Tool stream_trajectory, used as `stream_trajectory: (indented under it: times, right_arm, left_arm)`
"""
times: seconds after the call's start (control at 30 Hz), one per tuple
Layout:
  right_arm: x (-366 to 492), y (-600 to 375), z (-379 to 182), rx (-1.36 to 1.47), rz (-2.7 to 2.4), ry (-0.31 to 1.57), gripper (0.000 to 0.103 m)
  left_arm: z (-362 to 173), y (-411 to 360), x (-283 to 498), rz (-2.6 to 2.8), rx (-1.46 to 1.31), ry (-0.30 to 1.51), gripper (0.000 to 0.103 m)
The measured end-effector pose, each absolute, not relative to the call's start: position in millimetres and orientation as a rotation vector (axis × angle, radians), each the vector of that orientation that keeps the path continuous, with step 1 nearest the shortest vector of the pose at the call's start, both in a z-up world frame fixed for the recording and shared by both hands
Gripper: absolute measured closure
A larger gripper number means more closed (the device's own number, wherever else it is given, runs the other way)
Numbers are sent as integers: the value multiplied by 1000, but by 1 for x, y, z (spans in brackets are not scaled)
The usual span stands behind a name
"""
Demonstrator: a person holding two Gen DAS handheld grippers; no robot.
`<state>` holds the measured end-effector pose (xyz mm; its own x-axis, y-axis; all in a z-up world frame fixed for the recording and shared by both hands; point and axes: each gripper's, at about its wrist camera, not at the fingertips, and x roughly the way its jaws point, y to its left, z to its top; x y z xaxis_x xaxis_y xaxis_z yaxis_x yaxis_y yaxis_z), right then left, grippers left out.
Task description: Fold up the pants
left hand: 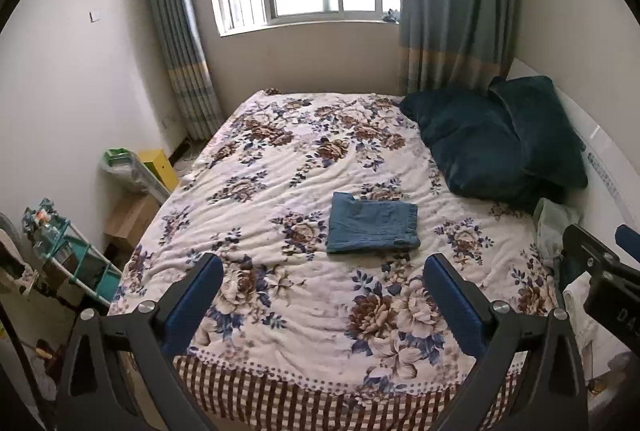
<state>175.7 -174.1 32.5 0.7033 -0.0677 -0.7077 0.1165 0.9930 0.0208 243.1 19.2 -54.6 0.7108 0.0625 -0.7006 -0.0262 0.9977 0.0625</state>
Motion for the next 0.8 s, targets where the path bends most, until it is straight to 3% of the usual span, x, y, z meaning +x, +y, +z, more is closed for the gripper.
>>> stream_trajectory:
  times: [0.37, 0.8]
  right_arm:
    - [228, -180, -8, 56, -131, 821, 9]
    - [239, -183, -16, 59, -136, 809, 7]
  left_arm:
    - [-73, 13, 287, 66, 46, 796, 0]
    - [-71, 14, 294, 58, 13, 764, 0]
